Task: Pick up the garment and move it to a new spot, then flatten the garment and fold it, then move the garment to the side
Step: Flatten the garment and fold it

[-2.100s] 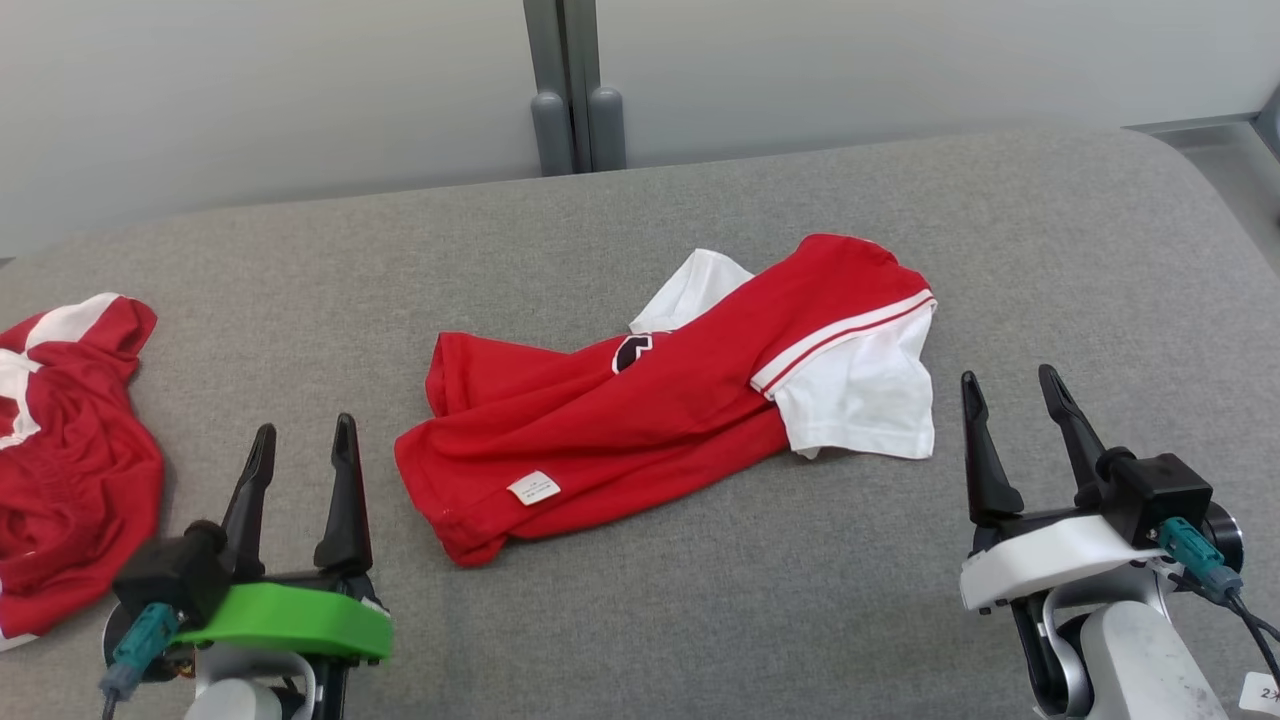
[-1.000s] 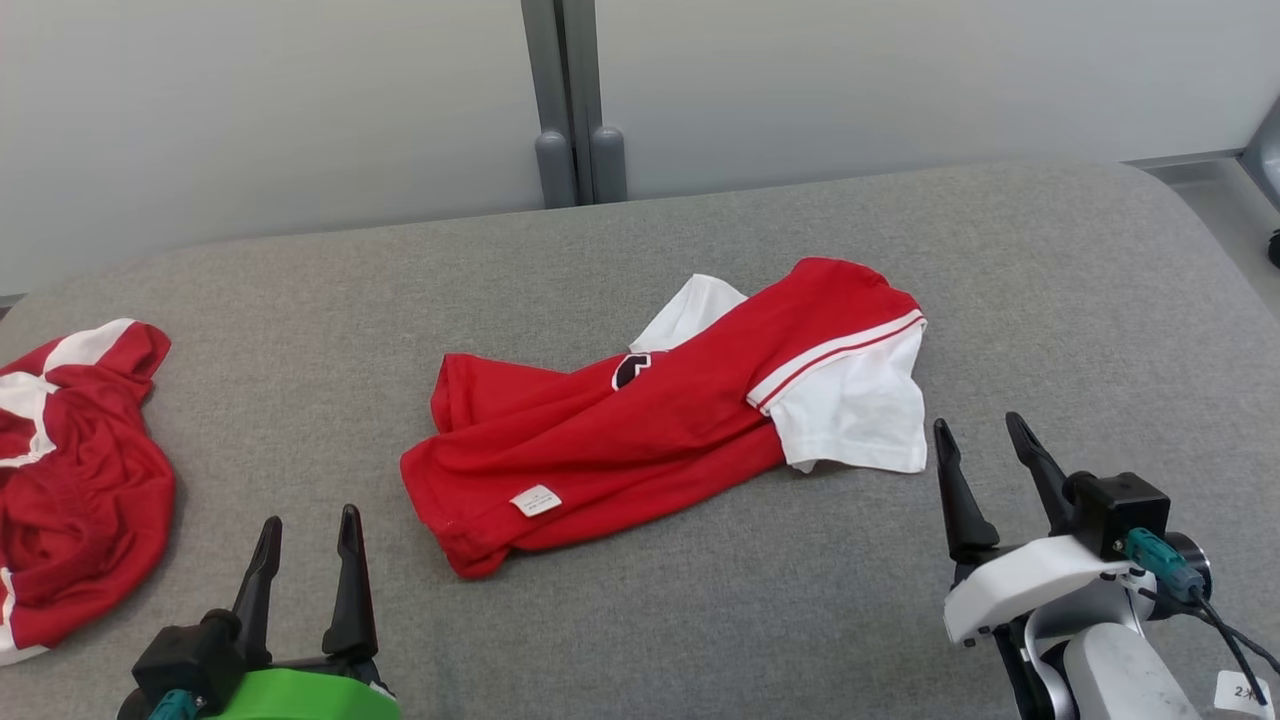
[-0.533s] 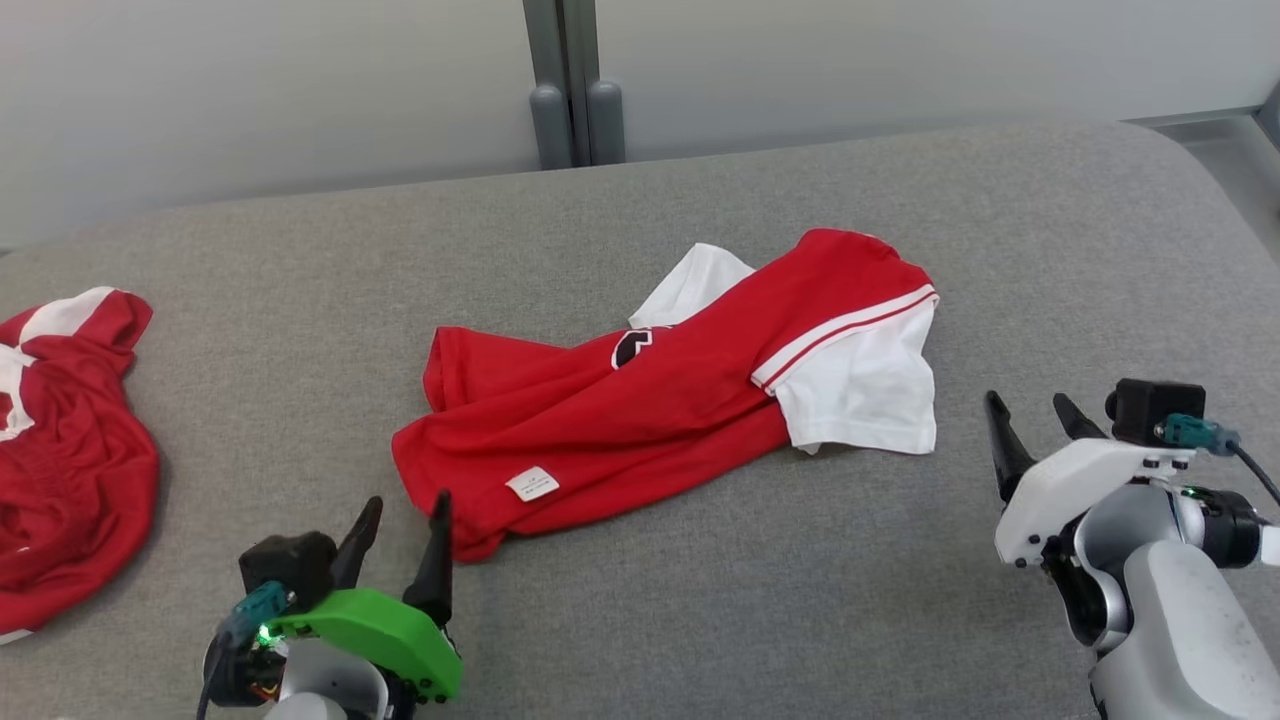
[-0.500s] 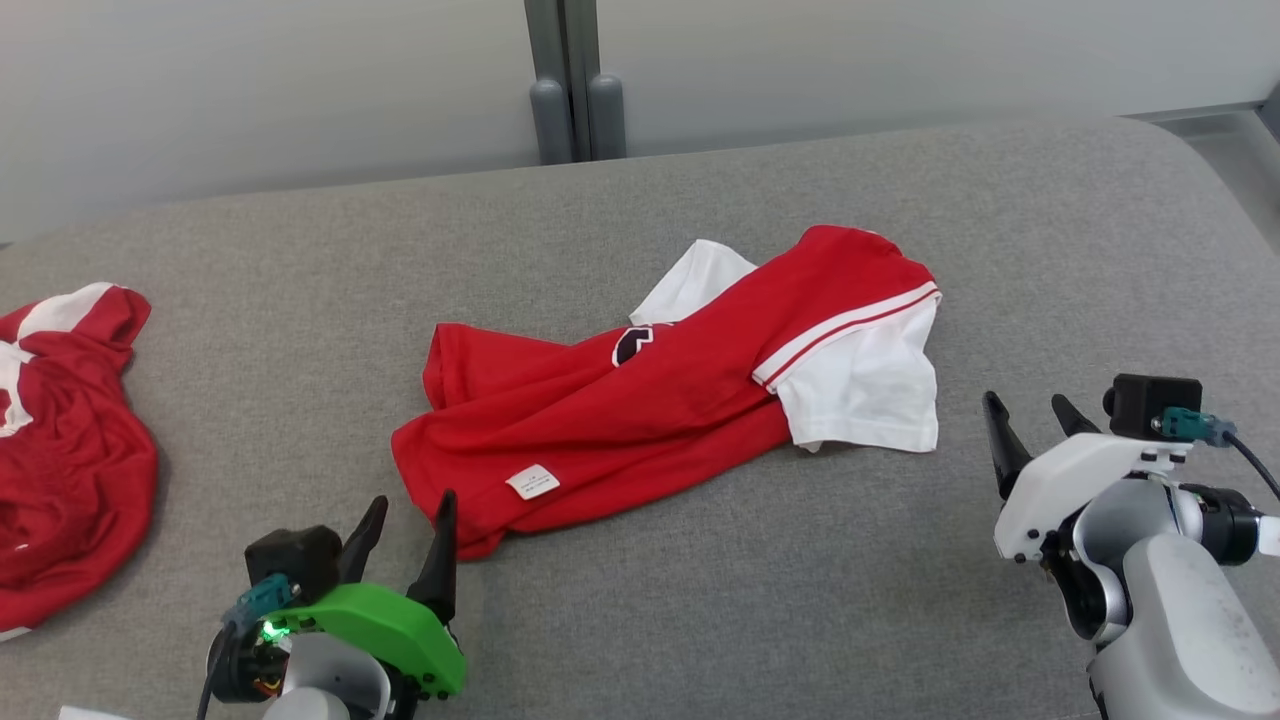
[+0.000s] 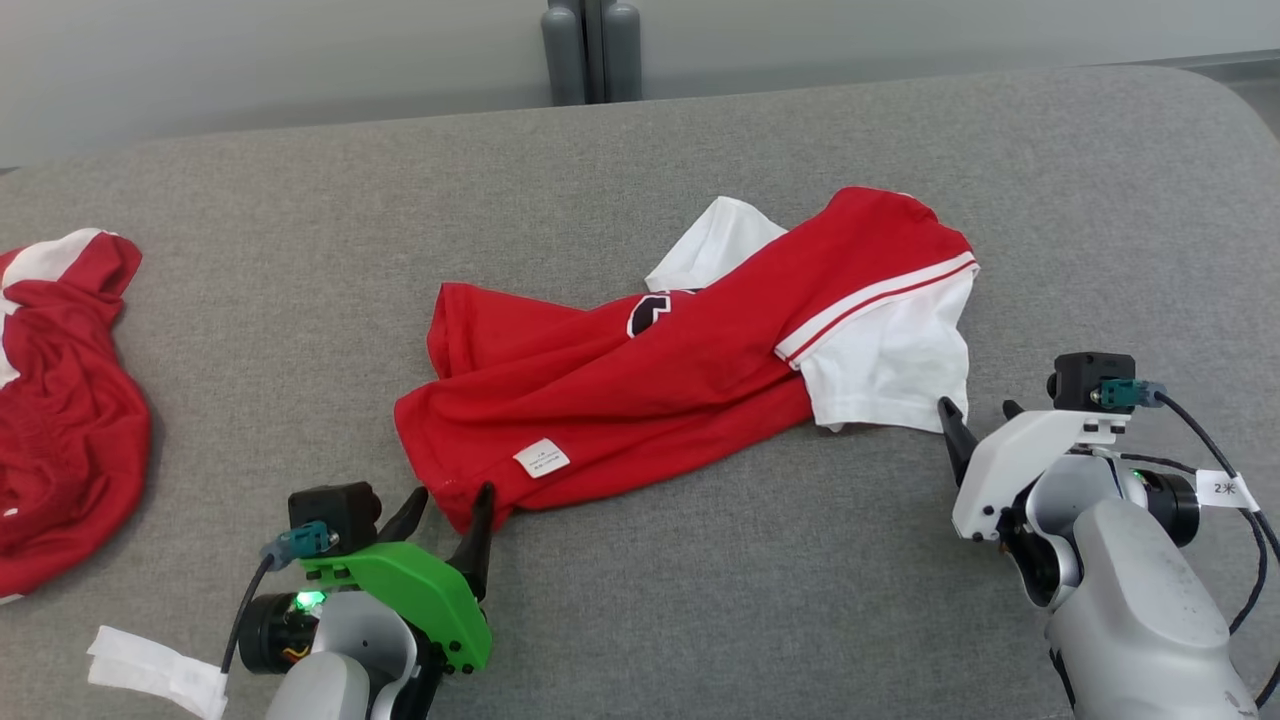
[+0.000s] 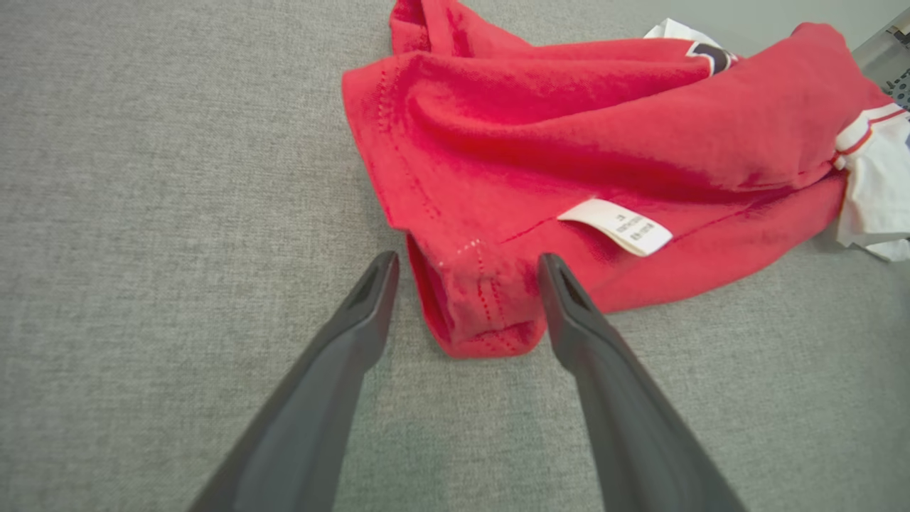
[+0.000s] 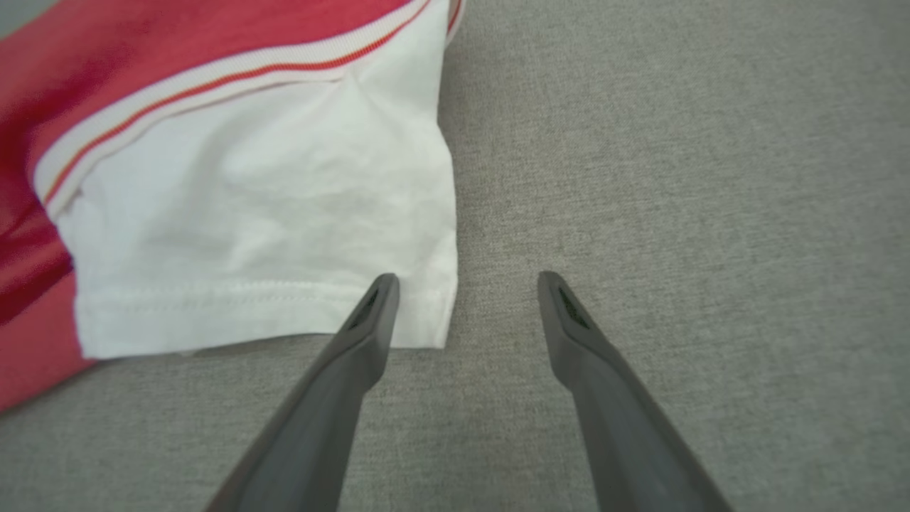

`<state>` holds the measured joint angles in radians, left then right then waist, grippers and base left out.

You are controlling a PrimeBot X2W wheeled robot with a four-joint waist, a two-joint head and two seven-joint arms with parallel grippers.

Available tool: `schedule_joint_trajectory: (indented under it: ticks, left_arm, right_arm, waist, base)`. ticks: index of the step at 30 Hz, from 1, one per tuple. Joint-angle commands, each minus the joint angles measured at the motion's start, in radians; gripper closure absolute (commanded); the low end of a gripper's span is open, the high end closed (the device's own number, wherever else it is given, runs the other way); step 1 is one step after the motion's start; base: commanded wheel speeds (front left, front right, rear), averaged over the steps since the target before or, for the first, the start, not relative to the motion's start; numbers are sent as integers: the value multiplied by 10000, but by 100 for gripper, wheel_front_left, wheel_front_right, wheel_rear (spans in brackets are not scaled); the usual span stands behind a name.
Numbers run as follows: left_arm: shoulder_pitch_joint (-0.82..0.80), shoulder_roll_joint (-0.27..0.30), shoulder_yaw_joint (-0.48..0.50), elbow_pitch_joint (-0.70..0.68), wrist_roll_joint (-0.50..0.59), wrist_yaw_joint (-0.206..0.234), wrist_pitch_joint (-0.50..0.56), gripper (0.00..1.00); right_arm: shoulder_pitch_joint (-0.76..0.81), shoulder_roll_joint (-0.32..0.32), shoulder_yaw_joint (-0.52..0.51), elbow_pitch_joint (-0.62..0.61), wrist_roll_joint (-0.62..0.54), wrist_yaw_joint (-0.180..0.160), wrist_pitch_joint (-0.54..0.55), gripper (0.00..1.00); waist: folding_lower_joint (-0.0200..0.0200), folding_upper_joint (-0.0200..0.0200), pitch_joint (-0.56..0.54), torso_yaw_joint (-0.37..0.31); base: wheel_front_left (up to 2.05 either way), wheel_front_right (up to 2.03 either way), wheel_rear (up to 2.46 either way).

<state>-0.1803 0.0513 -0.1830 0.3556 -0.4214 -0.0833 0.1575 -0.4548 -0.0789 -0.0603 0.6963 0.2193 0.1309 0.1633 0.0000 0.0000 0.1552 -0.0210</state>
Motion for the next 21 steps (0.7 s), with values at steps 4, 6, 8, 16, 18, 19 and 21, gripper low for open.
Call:
schedule_joint_trajectory:
  ticks: [4, 6, 8, 16, 18, 19, 21]
  left_arm:
    - [-136, 93, -34, -204, 64, 91, 36, 0]
    - [-134, 134, -56, -265, 84, 101, 50, 0]
    - [-138, 155, -99, -329, 106, 111, 55, 0]
    - [-172, 155, -193, -710, -12, 157, 187, 0]
    - [-210, 188, -190, -771, -51, 140, 141, 0]
    - [-222, 179, -200, -773, -93, 107, 141, 0]
    - [-283, 173, -232, -752, -162, 50, 117, 21]
  right_arm:
    - [-446, 9, 115, 622, 63, -3, -366, 0]
    - [-610, 27, 200, 945, 71, -3, -378, 0]
    - [-763, 42, 287, 1293, 95, -3, -317, 0]
    - [-1011, 138, 746, 2302, 263, 3, -232, 0]
    - [-1059, 152, 855, 2434, 325, 5, -256, 0]
    - [-1091, 161, 910, 2505, 371, 14, -279, 0]
    - [-1135, 176, 1010, 2622, 436, 15, -271, 4]
  waist:
    - [0, 0, 170, 101]
    - [0, 0, 239, 138]
    - [0, 0, 302, 177]
    - [0, 0, 496, 336]
    - [0, 0, 539, 337]
    - [0, 0, 558, 336]
    - [0, 0, 586, 325]
  base:
    - [0, 0, 0]
    - [0, 0, 0]
    - [0, 0, 0]
    - [0, 0, 0]
    - [0, 0, 0]
    - [0, 0, 0]
    - [0, 0, 0]
